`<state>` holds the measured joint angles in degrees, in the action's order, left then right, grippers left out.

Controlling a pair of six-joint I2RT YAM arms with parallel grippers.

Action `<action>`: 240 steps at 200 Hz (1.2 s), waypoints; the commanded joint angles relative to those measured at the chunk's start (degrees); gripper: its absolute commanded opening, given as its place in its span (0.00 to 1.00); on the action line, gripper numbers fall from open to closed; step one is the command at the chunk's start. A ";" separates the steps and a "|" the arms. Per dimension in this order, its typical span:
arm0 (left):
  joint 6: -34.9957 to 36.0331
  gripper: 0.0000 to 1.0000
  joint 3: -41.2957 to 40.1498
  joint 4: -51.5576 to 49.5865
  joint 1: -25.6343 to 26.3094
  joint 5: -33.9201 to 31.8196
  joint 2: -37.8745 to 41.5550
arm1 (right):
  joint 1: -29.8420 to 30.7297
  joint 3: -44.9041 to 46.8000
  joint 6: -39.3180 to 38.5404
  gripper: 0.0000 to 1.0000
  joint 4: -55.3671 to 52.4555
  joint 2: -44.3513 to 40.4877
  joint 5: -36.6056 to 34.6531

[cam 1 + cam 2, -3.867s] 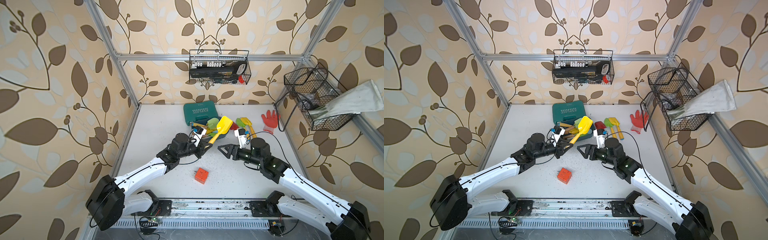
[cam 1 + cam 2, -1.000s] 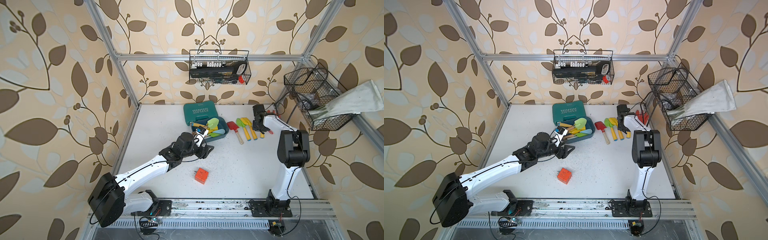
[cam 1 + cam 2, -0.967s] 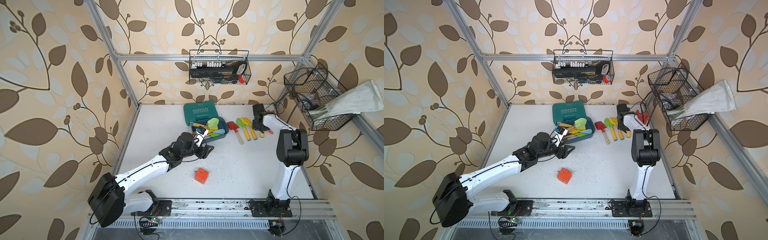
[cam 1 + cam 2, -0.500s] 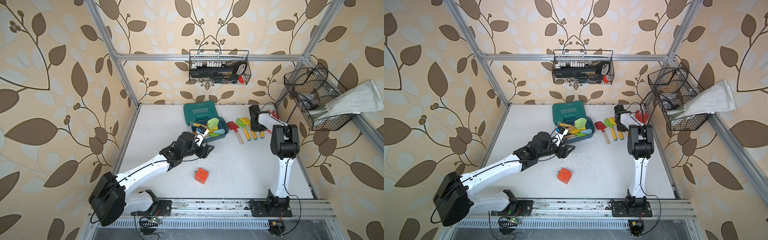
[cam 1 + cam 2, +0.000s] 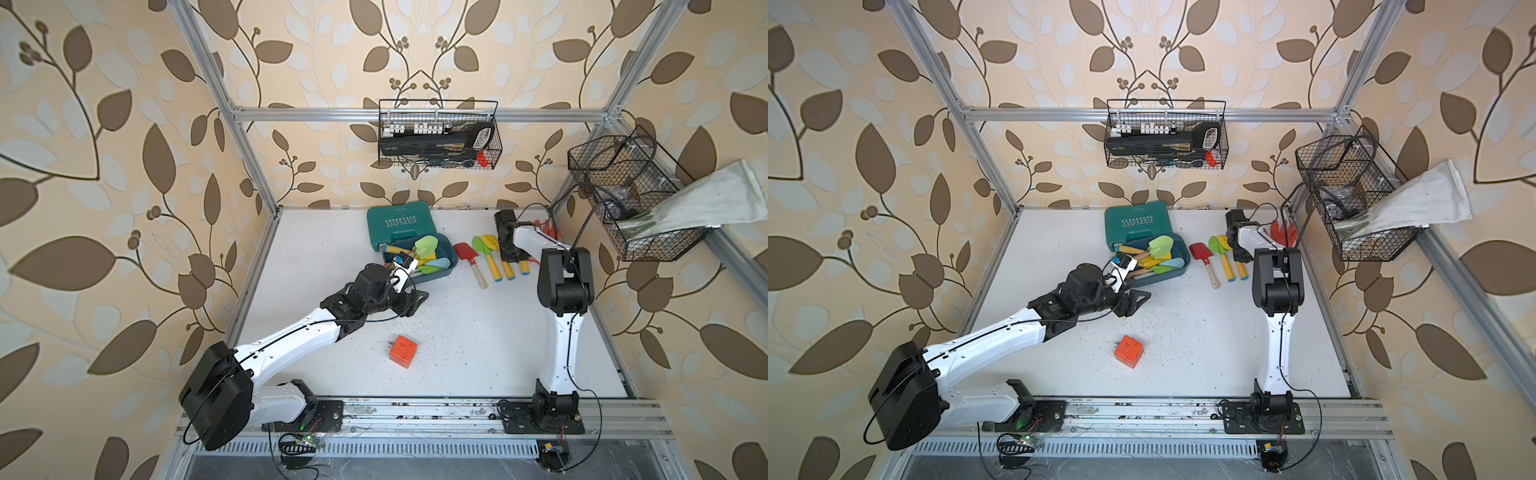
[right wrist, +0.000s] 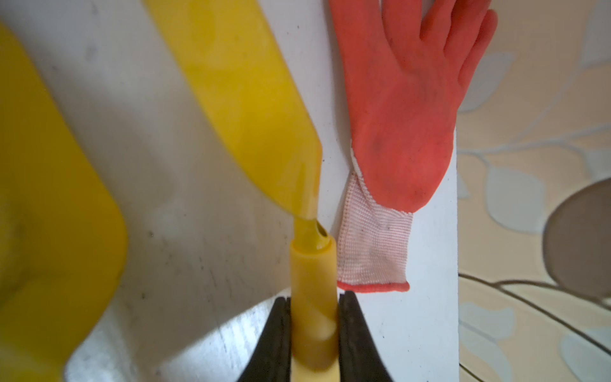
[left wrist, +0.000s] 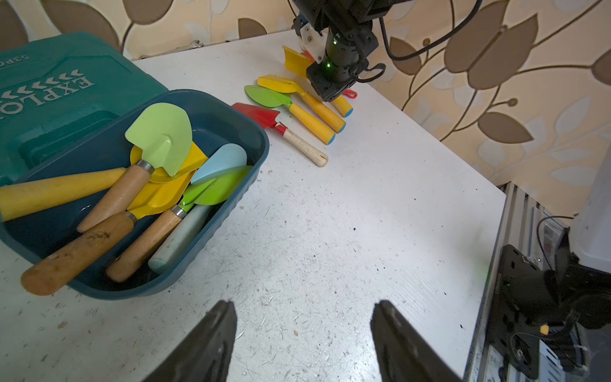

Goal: Take the shovel out of the storage box
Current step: Place the shovel at the center of the board, then pick up the shovel from the storage box.

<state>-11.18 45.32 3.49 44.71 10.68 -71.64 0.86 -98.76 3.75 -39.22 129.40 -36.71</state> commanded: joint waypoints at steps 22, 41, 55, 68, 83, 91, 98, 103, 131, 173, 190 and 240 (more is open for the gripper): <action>0.30 0.70 2.23 0.69 0.29 0.62 0.09 | 2.43 0.98 -1.67 0.16 2.65 1.41 0.19; 0.28 0.70 2.23 0.65 0.29 0.68 0.19 | 2.95 1.03 -1.90 0.18 2.94 1.42 0.15; 0.28 0.70 2.17 0.73 0.29 0.66 0.25 | 3.05 0.66 -1.82 0.21 2.48 1.62 0.06; 0.27 0.70 2.14 0.64 0.29 0.66 0.36 | 3.08 0.73 -1.73 0.25 2.37 1.56 -0.11; 0.28 0.70 2.10 0.71 0.29 0.74 0.53 | 3.05 0.78 -1.73 0.30 2.28 1.47 -0.29; 0.28 0.70 2.05 0.73 0.29 0.75 0.63 | 3.09 0.85 -1.68 0.31 2.28 1.39 -0.37; 0.28 0.70 2.05 0.73 0.29 0.70 0.73 | 3.08 0.84 -1.60 0.32 2.14 1.31 -0.29; 0.28 0.70 2.05 0.73 0.29 0.67 0.72 | 3.09 0.85 -1.55 0.33 2.21 1.22 -0.20; 0.13 0.70 2.05 0.82 0.29 0.77 0.68 | 3.12 0.84 -1.16 0.40 1.78 0.32 0.06; -0.21 0.70 2.14 1.00 0.29 1.41 0.30 | 4.98 5.17 -0.04 0.44 4.16 -7.40 -0.12; -0.25 0.70 2.16 1.00 0.29 1.41 0.01 | 6.21 8.15 1.92 0.44 5.61 -13.04 0.29; 0.17 0.70 2.36 0.65 0.29 0.73 -0.49 | 9.98 16.96 8.66 0.47 8.29 -31.97 6.41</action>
<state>-11.22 45.32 3.51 44.71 11.03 -71.99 9.67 -85.49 7.33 -33.39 105.56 -34.72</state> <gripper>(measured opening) 0.699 0.463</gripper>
